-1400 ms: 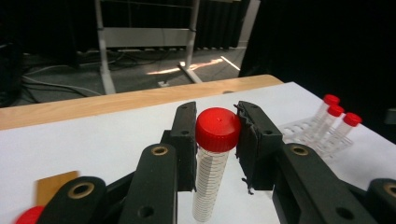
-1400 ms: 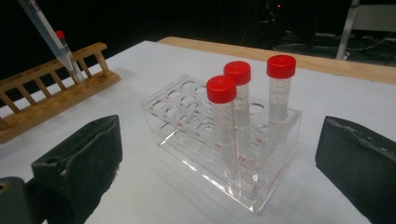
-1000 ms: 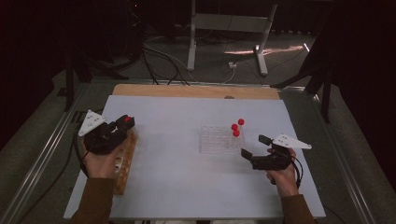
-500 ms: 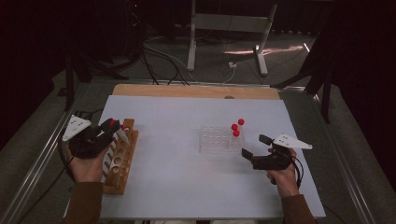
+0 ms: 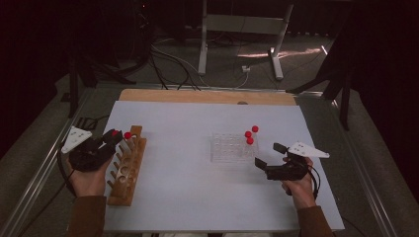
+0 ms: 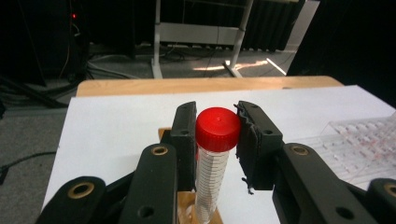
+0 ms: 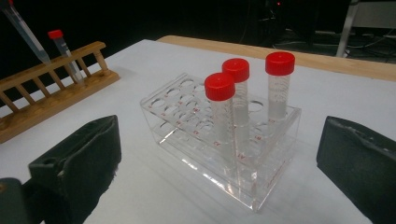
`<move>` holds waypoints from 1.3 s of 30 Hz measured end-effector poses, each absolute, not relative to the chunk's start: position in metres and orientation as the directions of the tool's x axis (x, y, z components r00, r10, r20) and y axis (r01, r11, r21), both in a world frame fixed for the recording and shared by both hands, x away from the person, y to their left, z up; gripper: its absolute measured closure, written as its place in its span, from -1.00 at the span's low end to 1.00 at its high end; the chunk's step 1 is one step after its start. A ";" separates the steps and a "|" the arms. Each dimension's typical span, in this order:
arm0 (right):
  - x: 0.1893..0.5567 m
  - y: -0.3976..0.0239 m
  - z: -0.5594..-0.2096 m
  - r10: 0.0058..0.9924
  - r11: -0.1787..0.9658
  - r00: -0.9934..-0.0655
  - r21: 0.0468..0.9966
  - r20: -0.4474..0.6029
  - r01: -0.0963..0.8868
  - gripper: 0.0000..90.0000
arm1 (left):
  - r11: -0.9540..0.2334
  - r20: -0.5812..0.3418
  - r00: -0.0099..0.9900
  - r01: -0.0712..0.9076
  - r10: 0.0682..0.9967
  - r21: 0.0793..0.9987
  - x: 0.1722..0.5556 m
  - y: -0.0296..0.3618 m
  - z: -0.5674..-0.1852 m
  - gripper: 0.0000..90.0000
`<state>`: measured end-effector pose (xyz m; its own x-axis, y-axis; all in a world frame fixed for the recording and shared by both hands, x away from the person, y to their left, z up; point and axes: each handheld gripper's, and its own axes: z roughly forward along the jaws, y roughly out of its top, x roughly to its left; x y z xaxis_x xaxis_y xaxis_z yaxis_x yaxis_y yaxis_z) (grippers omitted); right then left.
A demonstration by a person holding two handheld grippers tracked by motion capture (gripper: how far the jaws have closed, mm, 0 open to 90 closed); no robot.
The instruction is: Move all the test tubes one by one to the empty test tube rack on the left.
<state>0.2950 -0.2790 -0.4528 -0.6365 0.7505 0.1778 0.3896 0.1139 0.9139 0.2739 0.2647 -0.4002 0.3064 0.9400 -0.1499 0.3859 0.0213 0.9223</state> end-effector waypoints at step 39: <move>0.295 -0.277 -0.454 0.744 0.121 -0.644 0.913 0.176 0.389 -1.00 | -0.019 -0.144 0.316 0.460 0.938 0.888 0.275 0.254 -0.426 0.02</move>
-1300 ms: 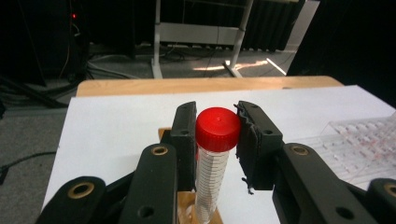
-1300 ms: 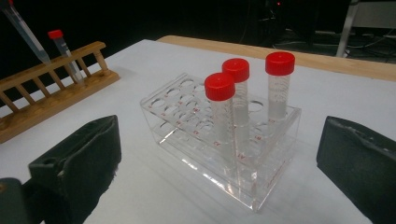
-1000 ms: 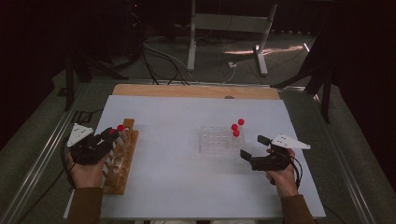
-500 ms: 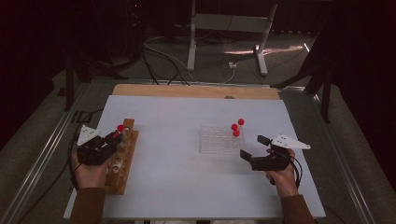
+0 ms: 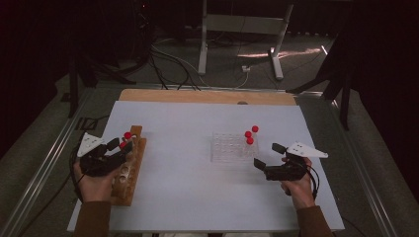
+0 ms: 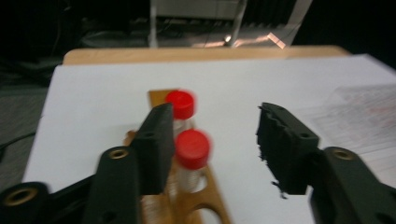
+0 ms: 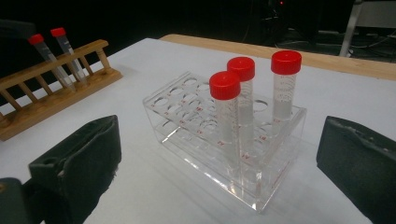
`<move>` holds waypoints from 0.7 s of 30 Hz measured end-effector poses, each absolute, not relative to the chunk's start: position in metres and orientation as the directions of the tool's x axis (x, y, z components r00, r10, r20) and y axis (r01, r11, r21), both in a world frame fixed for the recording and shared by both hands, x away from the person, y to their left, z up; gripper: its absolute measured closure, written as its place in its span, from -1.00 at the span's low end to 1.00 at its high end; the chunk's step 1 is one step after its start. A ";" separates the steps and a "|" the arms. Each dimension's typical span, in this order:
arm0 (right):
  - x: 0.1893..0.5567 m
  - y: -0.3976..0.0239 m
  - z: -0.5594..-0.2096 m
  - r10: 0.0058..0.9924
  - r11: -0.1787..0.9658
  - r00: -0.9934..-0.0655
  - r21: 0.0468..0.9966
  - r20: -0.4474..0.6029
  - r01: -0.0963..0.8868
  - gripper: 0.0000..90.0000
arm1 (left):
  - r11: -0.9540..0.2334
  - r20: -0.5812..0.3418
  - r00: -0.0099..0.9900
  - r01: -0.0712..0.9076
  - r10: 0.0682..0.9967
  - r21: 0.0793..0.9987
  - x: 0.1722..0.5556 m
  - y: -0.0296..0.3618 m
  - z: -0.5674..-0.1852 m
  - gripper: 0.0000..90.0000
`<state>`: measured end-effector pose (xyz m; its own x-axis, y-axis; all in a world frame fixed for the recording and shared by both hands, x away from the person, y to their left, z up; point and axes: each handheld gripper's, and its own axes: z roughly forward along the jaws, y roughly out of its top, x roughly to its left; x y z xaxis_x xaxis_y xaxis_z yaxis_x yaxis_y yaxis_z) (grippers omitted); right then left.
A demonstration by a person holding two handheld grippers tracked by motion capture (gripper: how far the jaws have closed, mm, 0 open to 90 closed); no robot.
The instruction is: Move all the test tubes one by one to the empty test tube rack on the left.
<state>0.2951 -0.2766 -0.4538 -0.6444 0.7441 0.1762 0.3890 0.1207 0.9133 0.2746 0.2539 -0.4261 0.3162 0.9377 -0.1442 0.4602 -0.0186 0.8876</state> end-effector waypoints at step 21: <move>0.302 -0.268 -0.459 0.767 0.113 -0.619 0.913 0.170 0.392 -0.92 | 0.040 -0.178 0.418 0.318 0.891 0.947 0.256 0.216 -0.409 -0.96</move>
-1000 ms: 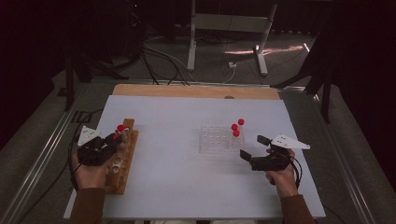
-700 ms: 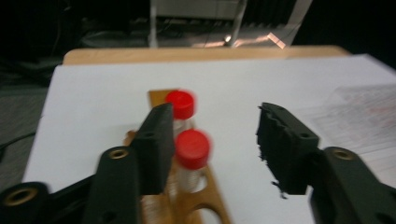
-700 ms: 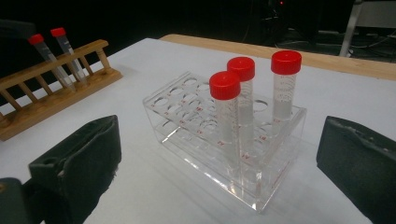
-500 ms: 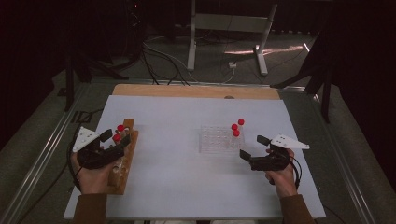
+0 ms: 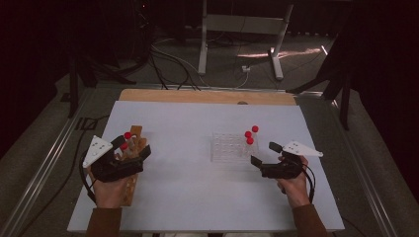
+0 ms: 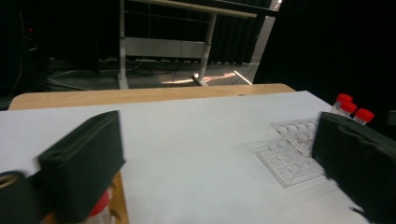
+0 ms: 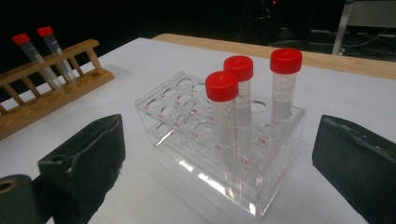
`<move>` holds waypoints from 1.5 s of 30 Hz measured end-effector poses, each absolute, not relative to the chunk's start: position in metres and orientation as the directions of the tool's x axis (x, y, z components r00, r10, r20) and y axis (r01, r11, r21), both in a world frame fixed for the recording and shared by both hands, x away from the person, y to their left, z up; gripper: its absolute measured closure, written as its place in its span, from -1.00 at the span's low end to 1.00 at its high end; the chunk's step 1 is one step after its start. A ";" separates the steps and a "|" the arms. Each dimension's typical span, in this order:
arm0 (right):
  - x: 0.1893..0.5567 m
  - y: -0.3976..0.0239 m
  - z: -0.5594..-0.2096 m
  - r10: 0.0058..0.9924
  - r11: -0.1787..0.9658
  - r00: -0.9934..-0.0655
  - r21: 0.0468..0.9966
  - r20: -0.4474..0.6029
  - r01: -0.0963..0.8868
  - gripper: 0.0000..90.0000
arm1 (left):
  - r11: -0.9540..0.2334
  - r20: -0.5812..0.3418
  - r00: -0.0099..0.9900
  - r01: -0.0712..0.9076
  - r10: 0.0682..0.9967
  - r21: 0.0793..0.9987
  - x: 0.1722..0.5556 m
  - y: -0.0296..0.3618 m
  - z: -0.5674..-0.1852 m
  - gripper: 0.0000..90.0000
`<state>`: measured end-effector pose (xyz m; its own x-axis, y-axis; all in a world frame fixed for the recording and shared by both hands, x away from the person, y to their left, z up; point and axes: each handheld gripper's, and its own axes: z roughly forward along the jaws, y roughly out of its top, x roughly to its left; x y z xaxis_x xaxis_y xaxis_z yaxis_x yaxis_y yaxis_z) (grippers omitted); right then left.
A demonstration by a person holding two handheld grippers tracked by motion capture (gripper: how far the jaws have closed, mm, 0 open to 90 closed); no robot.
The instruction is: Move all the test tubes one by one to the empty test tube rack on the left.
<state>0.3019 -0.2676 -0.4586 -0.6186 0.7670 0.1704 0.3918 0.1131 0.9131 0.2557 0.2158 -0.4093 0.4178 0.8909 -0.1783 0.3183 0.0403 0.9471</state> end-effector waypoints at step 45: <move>0.322 -0.234 -0.462 0.827 0.194 -0.562 0.929 0.018 0.314 0.64 | 0.023 -0.181 0.451 0.333 0.874 0.943 0.257 0.202 -0.420 -0.99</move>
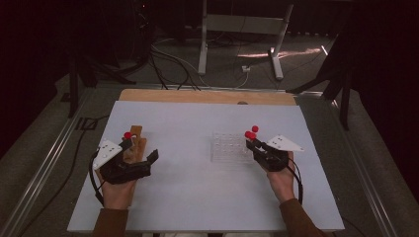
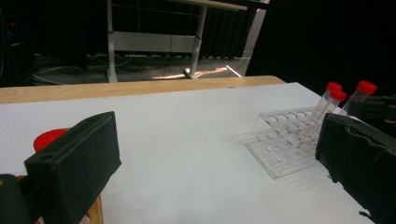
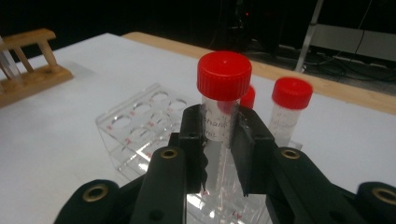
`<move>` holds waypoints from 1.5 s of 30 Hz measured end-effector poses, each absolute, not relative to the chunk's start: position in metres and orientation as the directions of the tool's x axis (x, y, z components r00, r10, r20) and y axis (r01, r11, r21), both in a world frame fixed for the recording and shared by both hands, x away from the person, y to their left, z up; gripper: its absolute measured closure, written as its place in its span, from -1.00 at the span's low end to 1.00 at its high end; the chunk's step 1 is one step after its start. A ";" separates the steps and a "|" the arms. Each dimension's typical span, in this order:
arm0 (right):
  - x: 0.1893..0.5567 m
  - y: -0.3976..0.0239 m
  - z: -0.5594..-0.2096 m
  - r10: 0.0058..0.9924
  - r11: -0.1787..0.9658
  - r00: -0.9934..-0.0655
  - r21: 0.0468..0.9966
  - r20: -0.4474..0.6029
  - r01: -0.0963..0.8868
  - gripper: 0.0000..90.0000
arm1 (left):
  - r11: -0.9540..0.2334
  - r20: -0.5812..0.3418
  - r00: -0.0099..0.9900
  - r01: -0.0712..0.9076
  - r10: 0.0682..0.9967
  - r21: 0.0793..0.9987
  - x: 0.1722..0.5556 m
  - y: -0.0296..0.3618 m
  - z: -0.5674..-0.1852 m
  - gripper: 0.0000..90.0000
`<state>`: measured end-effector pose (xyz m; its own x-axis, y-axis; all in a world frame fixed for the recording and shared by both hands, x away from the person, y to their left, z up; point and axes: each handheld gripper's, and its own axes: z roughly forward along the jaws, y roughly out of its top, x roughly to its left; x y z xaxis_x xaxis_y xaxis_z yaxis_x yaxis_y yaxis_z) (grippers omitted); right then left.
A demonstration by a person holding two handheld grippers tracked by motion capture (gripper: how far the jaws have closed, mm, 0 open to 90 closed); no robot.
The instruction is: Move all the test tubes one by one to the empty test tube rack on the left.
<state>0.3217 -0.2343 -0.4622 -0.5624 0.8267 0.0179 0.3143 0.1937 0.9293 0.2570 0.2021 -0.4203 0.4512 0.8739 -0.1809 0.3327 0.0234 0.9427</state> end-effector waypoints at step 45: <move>0.286 -0.196 -0.444 0.697 0.220 -0.714 0.928 0.065 0.299 0.64 | -0.063 -0.153 0.618 0.314 0.771 0.948 0.255 0.132 -0.399 -0.94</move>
